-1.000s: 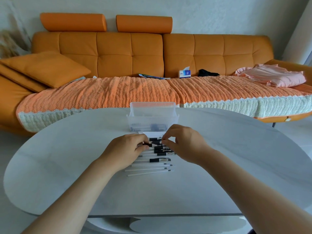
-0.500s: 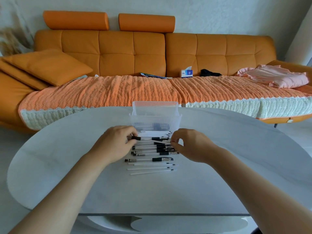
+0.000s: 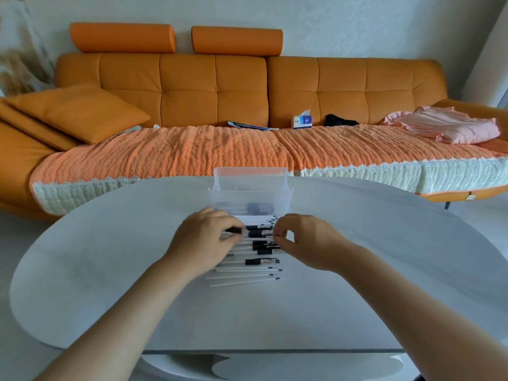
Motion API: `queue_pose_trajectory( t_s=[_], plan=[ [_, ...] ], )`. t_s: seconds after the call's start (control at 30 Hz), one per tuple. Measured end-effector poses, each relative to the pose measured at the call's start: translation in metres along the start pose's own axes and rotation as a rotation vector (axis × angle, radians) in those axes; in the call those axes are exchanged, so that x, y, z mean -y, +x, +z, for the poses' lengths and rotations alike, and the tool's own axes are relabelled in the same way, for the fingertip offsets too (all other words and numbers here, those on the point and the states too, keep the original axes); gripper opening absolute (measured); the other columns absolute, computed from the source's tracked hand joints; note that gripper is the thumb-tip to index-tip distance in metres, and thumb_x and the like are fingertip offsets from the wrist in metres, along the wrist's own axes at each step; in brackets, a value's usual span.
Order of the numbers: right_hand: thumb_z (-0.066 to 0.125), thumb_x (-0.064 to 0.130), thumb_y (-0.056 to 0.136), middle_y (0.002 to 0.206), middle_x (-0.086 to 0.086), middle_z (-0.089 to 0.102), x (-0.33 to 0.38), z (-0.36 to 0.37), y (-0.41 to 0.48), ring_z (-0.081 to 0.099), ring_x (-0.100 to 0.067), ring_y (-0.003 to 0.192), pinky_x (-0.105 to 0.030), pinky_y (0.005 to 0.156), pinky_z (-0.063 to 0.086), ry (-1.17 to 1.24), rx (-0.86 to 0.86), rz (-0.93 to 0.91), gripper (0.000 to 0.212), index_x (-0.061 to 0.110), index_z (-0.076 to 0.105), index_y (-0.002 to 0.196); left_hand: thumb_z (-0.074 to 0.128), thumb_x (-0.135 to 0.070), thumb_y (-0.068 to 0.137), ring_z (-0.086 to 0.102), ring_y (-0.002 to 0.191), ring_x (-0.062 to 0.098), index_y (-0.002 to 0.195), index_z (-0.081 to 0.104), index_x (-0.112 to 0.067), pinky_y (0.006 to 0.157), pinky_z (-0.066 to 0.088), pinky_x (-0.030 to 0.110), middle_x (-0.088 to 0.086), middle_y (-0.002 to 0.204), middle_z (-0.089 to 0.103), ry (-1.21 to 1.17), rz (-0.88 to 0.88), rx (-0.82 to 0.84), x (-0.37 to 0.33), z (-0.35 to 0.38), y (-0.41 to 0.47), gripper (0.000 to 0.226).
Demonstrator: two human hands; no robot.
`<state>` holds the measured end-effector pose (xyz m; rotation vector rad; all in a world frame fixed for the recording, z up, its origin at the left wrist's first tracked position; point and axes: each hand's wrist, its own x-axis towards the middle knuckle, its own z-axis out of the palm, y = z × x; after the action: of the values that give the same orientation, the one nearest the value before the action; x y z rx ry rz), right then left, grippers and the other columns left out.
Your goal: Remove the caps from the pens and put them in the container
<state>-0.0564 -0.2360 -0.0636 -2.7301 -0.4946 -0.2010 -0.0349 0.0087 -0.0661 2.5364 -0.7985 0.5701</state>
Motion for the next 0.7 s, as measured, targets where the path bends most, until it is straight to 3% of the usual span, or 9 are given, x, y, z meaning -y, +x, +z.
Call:
queue_pose_trajectory(
  t_s=[0.1,0.23,0.37,0.43,0.53,0.7],
  plan=[
    [0.055,0.035,0.096,0.096,0.016,0.064,0.000,-0.001,-0.001,0.052,0.007,0.068,-0.021,0.066,0.043,0.012,0.003,-0.008,0.010,0.030,0.064,0.093,0.070,-0.043,0.084,0.050,0.080,0.007,0.092,0.074,-0.039,0.065,0.043,0.028,-0.020,0.080,0.064,-0.003,0.012,0.048,-0.006,0.013,0.001,0.010],
    [0.059,0.040,0.096,0.102,0.016,0.060,-0.009,-0.005,0.000,0.053,0.003,0.069,-0.026,0.069,0.046,0.033,-0.049,0.021,0.014,0.033,0.070,0.098,0.067,-0.045,0.086,0.053,0.089,0.007,0.095,0.073,-0.037,0.071,0.049,0.031,-0.018,0.085,0.065,0.007,-0.042,0.098,-0.008,0.016,0.003,0.013],
    [0.060,0.035,0.096,0.103,0.012,0.061,-0.028,-0.013,0.001,0.059,-0.010,0.087,-0.033,0.076,0.051,0.044,-0.162,0.164,0.016,0.032,0.073,0.104,0.069,-0.047,0.084,0.050,0.091,0.004,0.090,0.073,-0.036,0.069,0.042,0.023,-0.024,0.082,0.059,-0.009,-0.034,0.137,-0.010,0.017,0.002,0.014],
    [0.062,0.034,0.095,0.104,0.011,0.064,-0.037,-0.013,-0.002,0.058,-0.010,0.090,-0.030,0.075,0.048,0.009,-0.094,0.235,0.018,0.031,0.071,0.111,0.069,-0.047,0.082,0.049,0.089,0.003,0.087,0.072,-0.038,0.067,0.037,0.018,-0.022,0.080,0.057,-0.013,-0.034,0.201,-0.012,0.017,0.000,0.011],
    [0.064,0.036,0.093,0.103,0.012,0.067,-0.043,-0.007,-0.004,0.060,-0.011,0.090,-0.029,0.074,0.050,0.006,0.004,0.329,0.015,0.032,0.069,0.106,0.069,-0.046,0.082,0.049,0.090,0.001,0.092,0.072,-0.039,0.071,0.042,0.021,-0.021,0.083,0.059,0.012,-0.041,0.302,-0.014,0.018,-0.002,0.012],
    [0.062,0.034,0.092,0.103,0.013,0.062,-0.045,0.001,0.002,0.057,-0.010,0.091,-0.028,0.071,0.048,-0.004,0.071,0.319,0.009,0.034,0.070,0.097,0.070,-0.043,0.080,0.053,0.084,-0.001,0.090,0.067,-0.042,0.076,0.050,0.029,-0.019,0.085,0.062,-0.030,-0.105,0.377,-0.014,0.017,-0.002,0.011]
  ],
)
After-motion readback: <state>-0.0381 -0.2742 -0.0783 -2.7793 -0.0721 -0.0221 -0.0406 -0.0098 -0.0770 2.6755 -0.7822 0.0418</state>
